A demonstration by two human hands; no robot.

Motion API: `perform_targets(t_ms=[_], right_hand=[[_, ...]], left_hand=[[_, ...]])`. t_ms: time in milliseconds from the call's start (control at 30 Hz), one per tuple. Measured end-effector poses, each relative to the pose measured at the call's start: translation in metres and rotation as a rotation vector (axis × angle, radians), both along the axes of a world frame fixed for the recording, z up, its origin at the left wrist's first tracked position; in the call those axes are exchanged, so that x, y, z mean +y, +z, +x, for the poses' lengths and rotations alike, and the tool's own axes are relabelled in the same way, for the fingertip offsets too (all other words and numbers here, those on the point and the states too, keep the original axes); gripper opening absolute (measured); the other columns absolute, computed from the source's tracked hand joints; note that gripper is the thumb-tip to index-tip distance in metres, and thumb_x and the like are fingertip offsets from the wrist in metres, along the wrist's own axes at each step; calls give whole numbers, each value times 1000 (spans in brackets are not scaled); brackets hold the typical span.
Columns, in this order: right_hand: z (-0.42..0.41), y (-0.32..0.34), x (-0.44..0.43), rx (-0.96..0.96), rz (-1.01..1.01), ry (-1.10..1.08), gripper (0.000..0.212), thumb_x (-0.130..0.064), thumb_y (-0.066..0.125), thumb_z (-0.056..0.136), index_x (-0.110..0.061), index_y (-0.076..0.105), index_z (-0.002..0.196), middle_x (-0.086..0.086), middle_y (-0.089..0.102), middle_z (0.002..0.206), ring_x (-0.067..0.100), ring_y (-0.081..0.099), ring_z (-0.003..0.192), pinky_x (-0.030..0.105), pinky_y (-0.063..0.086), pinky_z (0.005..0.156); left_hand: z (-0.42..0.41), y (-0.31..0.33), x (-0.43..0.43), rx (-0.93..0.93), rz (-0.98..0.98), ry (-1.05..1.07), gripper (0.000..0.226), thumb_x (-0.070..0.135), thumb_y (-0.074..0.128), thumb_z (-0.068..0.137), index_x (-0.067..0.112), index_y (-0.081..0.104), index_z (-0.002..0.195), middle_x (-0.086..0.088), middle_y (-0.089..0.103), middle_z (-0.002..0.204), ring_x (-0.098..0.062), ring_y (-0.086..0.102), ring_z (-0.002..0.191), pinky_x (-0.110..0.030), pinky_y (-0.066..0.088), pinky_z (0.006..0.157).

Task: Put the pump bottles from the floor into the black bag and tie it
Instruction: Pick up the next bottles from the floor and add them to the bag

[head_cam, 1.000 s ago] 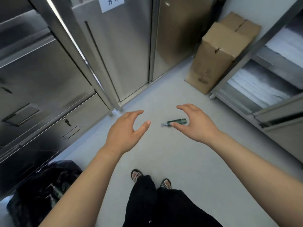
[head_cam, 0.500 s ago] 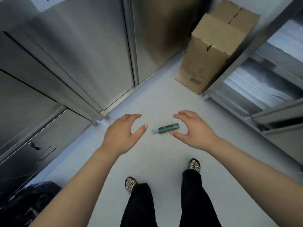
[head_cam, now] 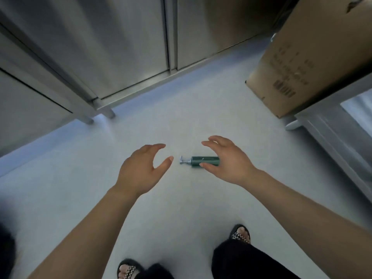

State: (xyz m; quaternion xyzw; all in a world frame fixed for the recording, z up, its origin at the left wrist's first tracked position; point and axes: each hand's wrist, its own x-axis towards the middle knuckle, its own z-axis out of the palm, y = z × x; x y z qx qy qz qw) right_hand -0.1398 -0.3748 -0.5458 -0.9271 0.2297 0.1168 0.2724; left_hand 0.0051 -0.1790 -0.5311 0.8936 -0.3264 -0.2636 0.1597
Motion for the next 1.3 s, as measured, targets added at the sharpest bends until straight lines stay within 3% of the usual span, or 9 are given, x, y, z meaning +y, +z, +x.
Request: perform_targets(t_ms=[267, 500, 667, 867, 1067, 1167, 1300], right_hand=[[-15, -253, -28, 85, -30, -91, 60, -50, 61, 82, -34, 40, 136, -6, 31, 148, 16, 33, 134, 36, 38, 104], [-12, -369, -41, 119, -151, -52, 60, -54, 62, 79, -32, 44, 132, -2, 46, 135, 23, 43, 124, 48, 31, 104], [-18, -372, -11, 151, -149, -56, 50, -46, 62, 82, -29, 48, 127, 2, 52, 123, 26, 46, 114, 41, 41, 94], [-16, -384, 19, 134, -148, -234, 55, -61, 59, 77, -29, 50, 121, 2, 55, 115, 25, 51, 106, 32, 41, 73], [-19, -384, 28, 122, -71, -13, 75, -40, 59, 86, -35, 16, 146, 4, 38, 137, 26, 42, 118, 42, 45, 92], [-21, -387, 25, 123, -75, 61, 72, -28, 55, 89, -39, 13, 147, 3, 34, 141, 25, 41, 120, 41, 45, 93], [-15, -386, 18, 103, -46, 108, 73, -31, 55, 89, -40, 12, 147, 4, 37, 138, 26, 45, 118, 39, 43, 96]], left_hand=[[-13, -246, -23, -56, -44, 4, 49, 57, 45, 88, 34, 47, 131, 8, 55, 131, -19, 59, 104, -29, 42, 79], [-35, -376, -21, -42, -57, 60, 48, 54, 47, 87, 31, 49, 130, 5, 52, 135, -20, 53, 118, -34, 43, 87], [-46, -379, 5, -14, 119, 10, 55, 58, 44, 87, 30, 45, 134, 2, 49, 139, -22, 50, 122, -36, 44, 91], [-37, -389, 18, -54, 183, 33, 56, 57, 44, 88, 27, 43, 136, 1, 47, 140, -23, 45, 127, -40, 43, 97], [-39, -375, 15, -86, 123, 45, 56, 57, 43, 88, 28, 42, 136, 1, 47, 140, -23, 47, 126, -39, 42, 97], [-35, -369, 16, -108, 93, 47, 55, 56, 43, 88, 29, 43, 136, 1, 47, 140, -23, 47, 126, -38, 41, 98], [-14, -353, 16, -145, 102, 57, 56, 57, 44, 88, 28, 42, 136, 0, 47, 141, -24, 48, 125, -40, 43, 98]])
